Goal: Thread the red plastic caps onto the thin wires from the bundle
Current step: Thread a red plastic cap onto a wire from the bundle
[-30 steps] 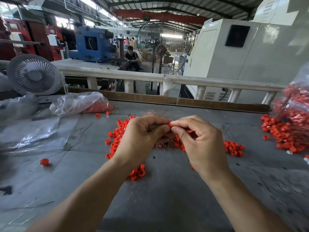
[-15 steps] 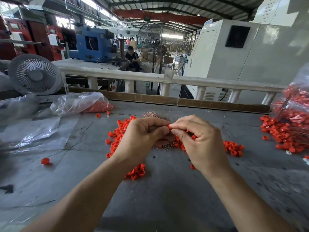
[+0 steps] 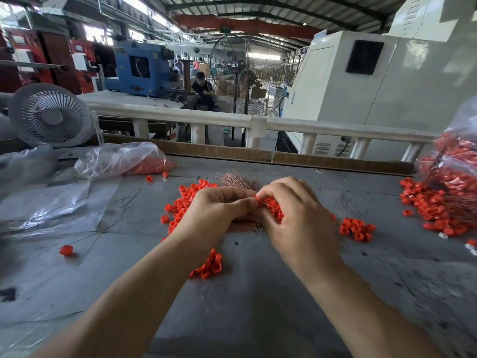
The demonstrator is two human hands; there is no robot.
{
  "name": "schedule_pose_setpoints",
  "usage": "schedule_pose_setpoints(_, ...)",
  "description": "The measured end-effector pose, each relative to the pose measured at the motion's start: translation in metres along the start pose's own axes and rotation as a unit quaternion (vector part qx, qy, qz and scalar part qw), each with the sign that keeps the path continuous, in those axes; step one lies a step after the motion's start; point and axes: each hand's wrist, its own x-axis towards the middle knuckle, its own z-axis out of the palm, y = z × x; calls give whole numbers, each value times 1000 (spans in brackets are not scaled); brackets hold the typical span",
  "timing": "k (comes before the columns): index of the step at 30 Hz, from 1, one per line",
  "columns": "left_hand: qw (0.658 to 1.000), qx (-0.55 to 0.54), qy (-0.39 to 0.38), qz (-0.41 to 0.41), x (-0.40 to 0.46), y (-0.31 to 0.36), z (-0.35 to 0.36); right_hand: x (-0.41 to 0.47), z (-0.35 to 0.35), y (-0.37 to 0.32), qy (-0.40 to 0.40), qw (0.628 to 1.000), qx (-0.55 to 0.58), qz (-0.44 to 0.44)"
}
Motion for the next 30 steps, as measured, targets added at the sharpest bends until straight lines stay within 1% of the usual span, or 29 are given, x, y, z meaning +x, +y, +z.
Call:
schedule_pose_setpoints(4, 999, -30, -12, -39, 0, 3, -2, -2, 4, 1, 14, 1000, 19, -3)
schedule_pose_setpoints(9, 997, -52, -6, -56, -2, 4, 0, -3, 5, 5, 33, 999, 29, -5)
schedule_pose_setpoints(14, 998, -26, -9, -56, -4, 6, 1, -2, 8, 7, 31, 999, 41, -11)
schedule_pose_setpoints(18, 998, -15, -21, -50, -5, 8, 2, -1, 10, 6, 48, 997, 57, -9)
schedule_pose_setpoints(24, 999, 0, -1, -49, -3, 9, 1, 0, 9, 6, 43, 995, 88, -5)
schedule_pose_setpoints(27, 998, 13, 6, -69, -4, 10, 3, 0, 5, 2, 37, 993, 114, -21)
schedule_pose_setpoints(30, 995, 31, -19, -97, -8, 9, 5, -4, 5, -6, 40, 991, 115, -52)
